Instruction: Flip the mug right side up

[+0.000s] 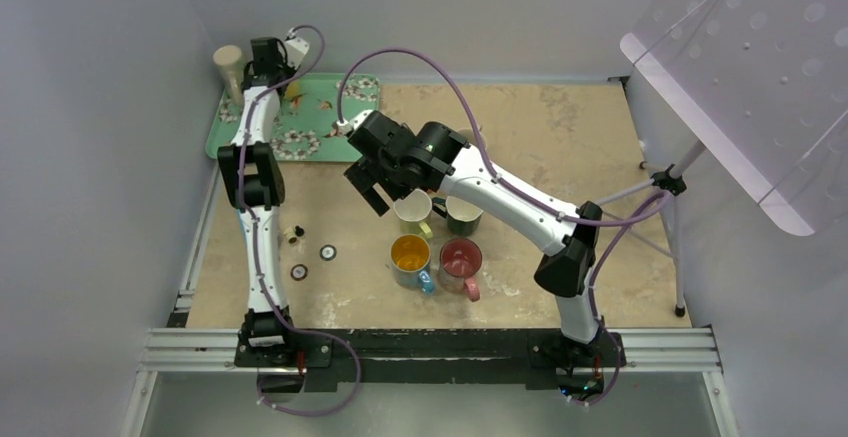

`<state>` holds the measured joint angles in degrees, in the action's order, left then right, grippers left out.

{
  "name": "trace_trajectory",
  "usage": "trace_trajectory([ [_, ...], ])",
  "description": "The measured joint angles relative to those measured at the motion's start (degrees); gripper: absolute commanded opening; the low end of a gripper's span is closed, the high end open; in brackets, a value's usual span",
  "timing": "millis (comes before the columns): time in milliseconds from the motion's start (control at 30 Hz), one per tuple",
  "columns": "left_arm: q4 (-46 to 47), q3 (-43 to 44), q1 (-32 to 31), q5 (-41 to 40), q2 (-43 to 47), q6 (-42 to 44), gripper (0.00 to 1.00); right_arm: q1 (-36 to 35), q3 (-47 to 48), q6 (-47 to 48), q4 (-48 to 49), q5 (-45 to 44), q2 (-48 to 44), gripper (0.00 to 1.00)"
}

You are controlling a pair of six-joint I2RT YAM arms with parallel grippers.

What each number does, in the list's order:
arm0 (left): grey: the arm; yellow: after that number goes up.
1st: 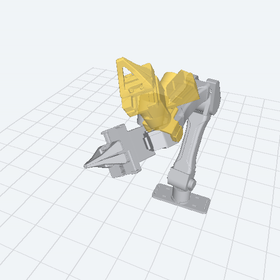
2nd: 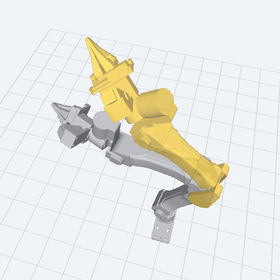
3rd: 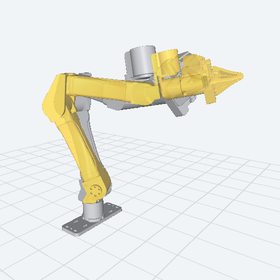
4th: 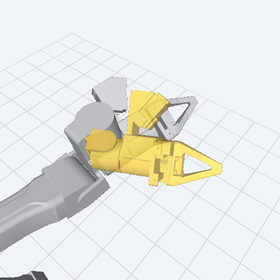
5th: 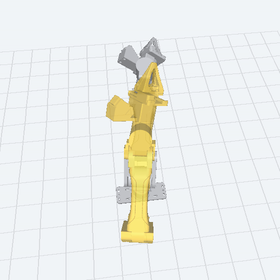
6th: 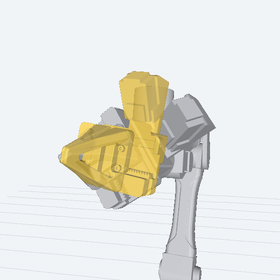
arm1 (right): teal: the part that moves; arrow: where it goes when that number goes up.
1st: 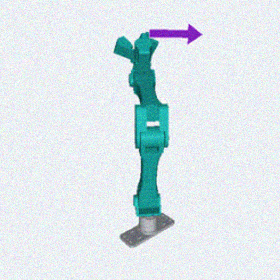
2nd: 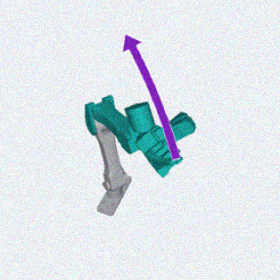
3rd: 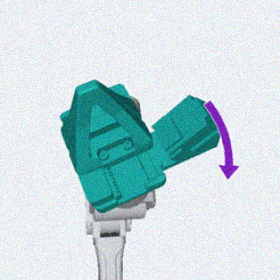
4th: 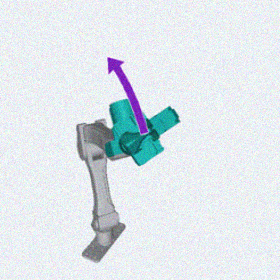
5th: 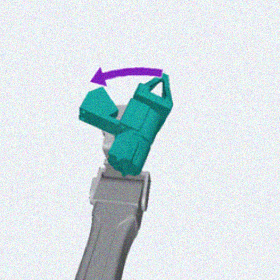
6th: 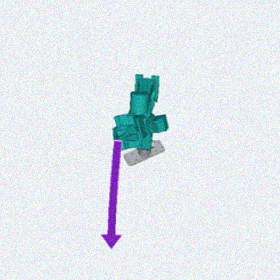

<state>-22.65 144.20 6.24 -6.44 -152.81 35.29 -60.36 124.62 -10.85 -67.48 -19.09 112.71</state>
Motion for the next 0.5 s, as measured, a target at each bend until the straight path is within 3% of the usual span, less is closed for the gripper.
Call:
trace_trajectory([
  [67, -0.79, 0.04, 0.57, 1.05, 0.00, 2.49, 0.33, 0.07, 1.77, 0.09, -1.16, -0.92, 0.55, 0.97],
  [233, -2.91, 0.02, 1.73, 6.56, 0.00, 9.31, 0.21, 0.02, 3.54, 0.50, -3.17, -2.16, 0.61, 0.97],
  [400, -5.33, -1.31, 1.90, 13.42, 1.07, 12.70, 0.01, 0.04, 5.81, 0.57, -4.94, -3.06, 0.61, 0.97],
  [500, -7.37, -4.00, 2.25, 18.49, 3.26, 12.90, 0.00, 0.04, 5.99, 0.35, -5.40, -3.93, 0.61, 0.97],
])
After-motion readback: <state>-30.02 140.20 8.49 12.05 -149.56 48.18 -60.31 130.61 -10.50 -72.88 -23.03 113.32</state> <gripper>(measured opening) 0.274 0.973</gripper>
